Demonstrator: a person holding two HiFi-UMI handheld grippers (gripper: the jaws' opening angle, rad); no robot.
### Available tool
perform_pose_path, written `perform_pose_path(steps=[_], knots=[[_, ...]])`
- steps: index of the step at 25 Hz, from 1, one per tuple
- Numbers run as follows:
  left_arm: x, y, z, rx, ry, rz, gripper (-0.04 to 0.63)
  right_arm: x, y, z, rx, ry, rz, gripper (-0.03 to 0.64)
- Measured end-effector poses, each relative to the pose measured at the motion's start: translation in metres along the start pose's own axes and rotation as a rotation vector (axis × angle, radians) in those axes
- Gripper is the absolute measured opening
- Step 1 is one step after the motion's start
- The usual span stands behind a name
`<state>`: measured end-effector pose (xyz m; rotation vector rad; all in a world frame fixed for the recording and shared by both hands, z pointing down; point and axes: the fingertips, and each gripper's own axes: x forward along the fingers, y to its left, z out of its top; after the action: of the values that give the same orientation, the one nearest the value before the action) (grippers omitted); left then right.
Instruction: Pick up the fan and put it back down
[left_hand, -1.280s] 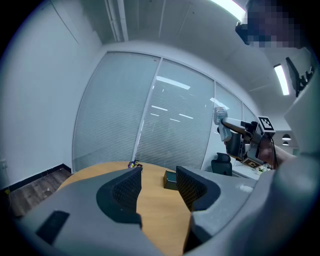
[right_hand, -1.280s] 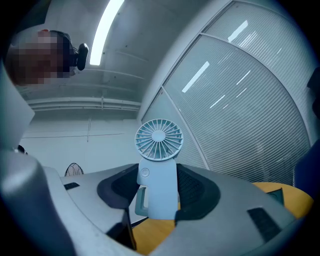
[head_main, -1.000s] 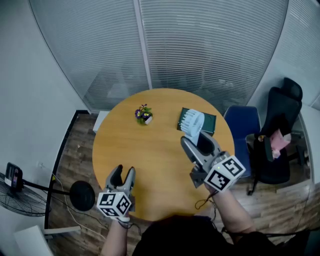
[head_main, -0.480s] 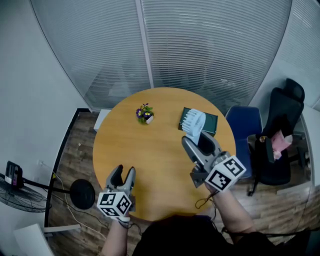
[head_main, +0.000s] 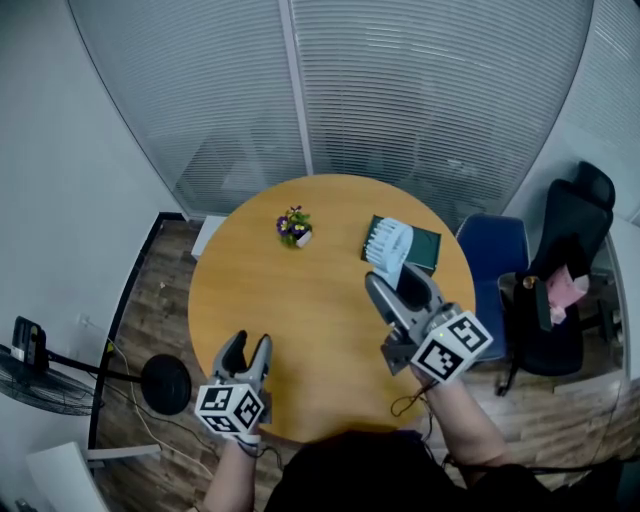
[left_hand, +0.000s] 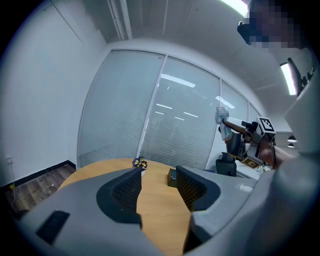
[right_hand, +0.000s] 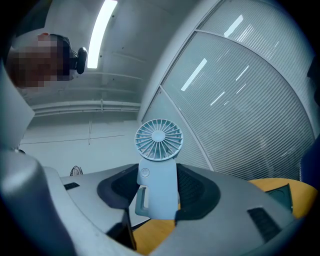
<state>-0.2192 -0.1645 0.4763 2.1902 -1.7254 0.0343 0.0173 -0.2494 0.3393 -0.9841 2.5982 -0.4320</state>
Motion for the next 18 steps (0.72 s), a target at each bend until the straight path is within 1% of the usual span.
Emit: perform_pose_path(steps=[18], knots=[[-0.0013, -0.0007, -0.0080, -0.006, 0.014, 0.008, 0.215, 0.0003, -0.0046, -0.0055, 0.017, 0.014, 0.000, 0.222]])
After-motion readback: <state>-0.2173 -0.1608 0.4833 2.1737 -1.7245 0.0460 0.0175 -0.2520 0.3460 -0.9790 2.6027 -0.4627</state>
